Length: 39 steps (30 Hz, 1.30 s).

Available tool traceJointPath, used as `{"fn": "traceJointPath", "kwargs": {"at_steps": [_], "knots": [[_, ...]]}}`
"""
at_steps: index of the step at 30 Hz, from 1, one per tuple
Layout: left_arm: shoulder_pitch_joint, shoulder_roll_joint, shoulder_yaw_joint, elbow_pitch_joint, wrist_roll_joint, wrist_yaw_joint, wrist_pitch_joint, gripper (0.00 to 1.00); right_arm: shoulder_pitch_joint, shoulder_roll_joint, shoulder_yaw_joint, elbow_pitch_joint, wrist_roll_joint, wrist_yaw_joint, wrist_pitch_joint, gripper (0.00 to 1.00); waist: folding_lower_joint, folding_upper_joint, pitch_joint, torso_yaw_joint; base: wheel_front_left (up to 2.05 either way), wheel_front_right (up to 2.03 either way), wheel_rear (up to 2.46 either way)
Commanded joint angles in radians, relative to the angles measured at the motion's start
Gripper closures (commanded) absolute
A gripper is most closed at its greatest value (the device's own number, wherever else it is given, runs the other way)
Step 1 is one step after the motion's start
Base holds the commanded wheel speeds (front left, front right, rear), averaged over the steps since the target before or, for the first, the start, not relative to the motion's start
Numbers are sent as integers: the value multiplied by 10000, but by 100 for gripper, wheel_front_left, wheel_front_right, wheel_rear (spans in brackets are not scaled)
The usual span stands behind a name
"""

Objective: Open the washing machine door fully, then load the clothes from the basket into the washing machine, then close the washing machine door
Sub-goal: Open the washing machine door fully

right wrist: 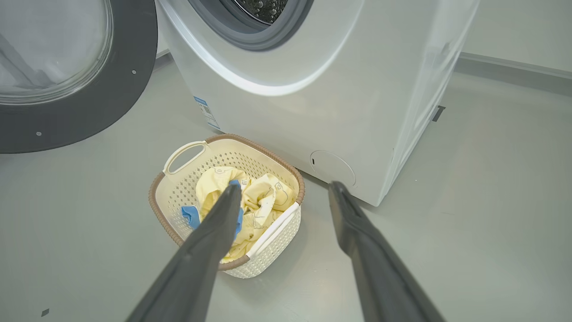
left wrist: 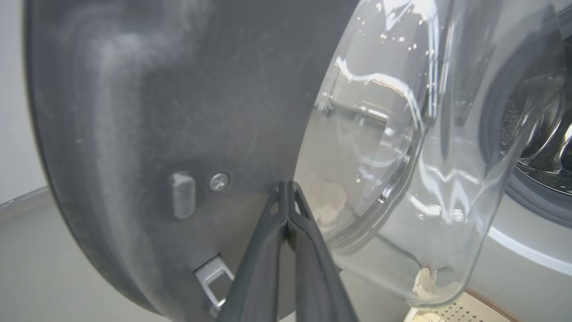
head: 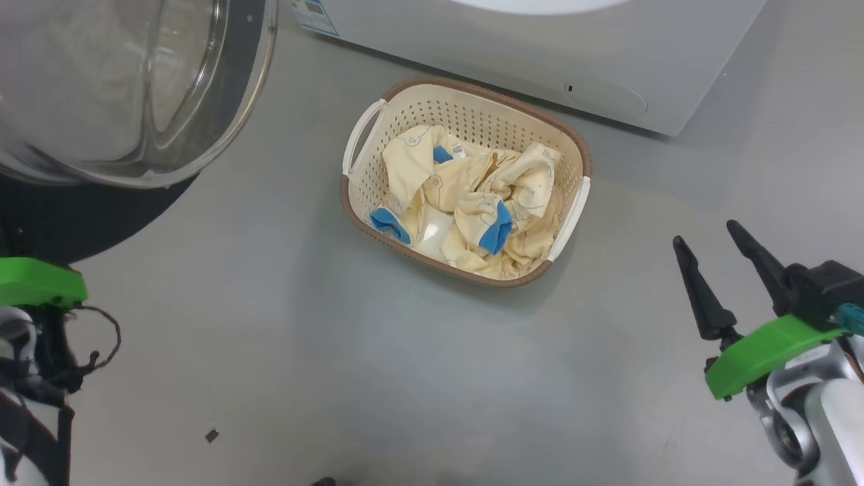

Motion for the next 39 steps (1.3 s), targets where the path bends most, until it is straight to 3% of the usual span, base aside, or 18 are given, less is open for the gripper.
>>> {"fn": "traceJointPath", "kwargs": {"at_steps": [1,22,39], "knots": [[-426,856,697,-23,-153,7,-137,100,-192,-268,15,-501,-107,-25,137,0,-1,0,294,107,0,0,0],[-2070,1697,1471,2227,-680,-414,-517,100,392,-875,-954,-2157,-238,-25,1195,0,-1,0,1303,315,0,0,0],[-2118,1869,1446,2974,-204,-947,-616,100,295,-544,-734,-1736,-105,-25,923,0,-1,0,654,90,0,0,0]]}}
